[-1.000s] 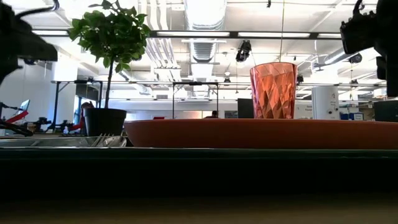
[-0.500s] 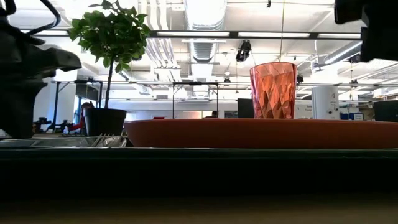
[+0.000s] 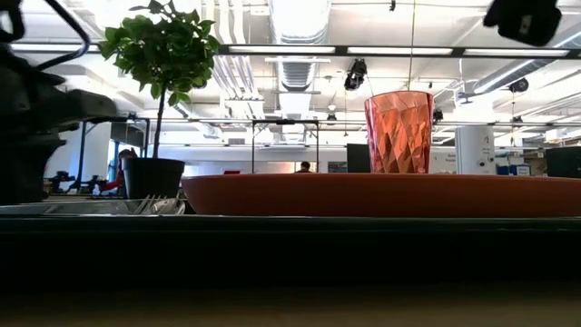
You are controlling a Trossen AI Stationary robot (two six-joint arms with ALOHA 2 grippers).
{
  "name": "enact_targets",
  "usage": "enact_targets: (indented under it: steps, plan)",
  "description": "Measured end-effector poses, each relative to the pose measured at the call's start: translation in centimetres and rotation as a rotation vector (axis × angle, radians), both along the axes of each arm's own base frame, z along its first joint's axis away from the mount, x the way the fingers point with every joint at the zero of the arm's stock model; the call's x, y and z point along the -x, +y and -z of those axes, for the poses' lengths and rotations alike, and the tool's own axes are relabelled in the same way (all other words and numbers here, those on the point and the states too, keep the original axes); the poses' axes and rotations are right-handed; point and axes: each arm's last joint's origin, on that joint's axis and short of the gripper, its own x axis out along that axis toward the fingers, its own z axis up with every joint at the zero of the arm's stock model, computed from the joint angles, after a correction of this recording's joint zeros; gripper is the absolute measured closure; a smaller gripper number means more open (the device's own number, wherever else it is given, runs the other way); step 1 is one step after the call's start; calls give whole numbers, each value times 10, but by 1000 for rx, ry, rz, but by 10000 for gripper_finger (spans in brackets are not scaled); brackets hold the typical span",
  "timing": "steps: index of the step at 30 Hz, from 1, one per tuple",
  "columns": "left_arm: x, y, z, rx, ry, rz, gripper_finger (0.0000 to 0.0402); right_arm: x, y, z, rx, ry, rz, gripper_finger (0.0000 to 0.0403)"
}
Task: Pick and place plate/cup/fork/spoon on tray
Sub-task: Adjust the black tray
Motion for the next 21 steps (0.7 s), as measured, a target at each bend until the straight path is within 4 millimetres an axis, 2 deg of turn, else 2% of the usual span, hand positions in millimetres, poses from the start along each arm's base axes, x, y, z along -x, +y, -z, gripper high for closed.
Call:
enact_targets:
  steps: [10,15,21]
  plan:
    - [-14,16,2,-70,-73,-15,401,0,-2,-26,60,-95,-6,394]
    - [-18,33,4,-211,-108,-61,401,0,-2,-28,57,-100,-6,394]
    - [-32,50,4,-236,-112,-21,401,0,-2,-25,55,-89,0,394]
